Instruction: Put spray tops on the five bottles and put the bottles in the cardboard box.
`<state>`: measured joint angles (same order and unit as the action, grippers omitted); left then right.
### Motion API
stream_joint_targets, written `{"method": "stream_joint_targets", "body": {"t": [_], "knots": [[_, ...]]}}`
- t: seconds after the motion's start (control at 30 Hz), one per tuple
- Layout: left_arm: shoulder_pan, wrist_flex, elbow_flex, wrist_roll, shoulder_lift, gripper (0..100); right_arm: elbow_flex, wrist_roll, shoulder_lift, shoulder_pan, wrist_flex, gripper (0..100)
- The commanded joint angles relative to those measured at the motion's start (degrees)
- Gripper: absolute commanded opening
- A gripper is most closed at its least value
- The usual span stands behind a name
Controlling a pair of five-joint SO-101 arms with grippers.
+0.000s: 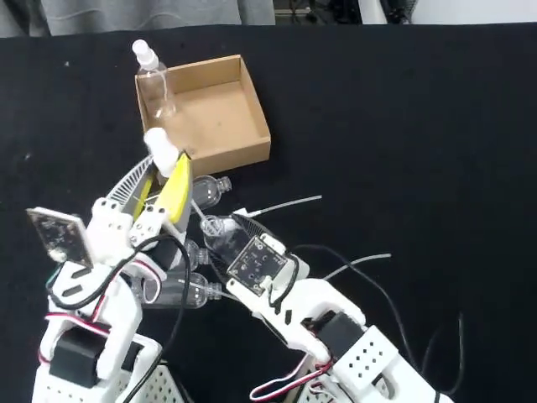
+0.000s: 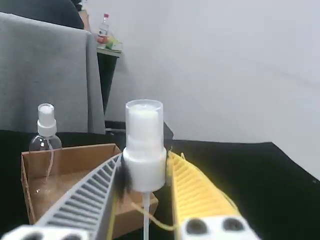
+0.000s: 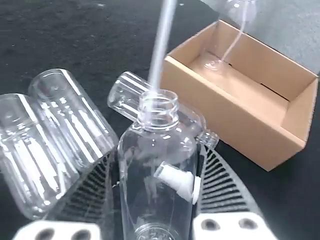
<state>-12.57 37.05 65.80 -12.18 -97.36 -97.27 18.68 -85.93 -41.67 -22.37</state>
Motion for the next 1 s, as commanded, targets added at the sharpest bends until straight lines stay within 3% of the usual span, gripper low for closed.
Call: {"method": "stream_joint_targets", "body": {"t": [0.0,0.57,0.97], "knots": [[-0.6,-2.5,-0.5,2.5,-0.7,3,0.2,0.6,-1.0,-0.9,-0.7,8.5],[5.9,-2.6,-2.2,2.4,-0.7,3,0.2,0.6,-1.0,-1.0,-0.5,8.5],[5.7,-2.5,0.1,2.4,-6.9,3,0.2,0.6,-1.0,-1.1,-0.5,8.5]]}}
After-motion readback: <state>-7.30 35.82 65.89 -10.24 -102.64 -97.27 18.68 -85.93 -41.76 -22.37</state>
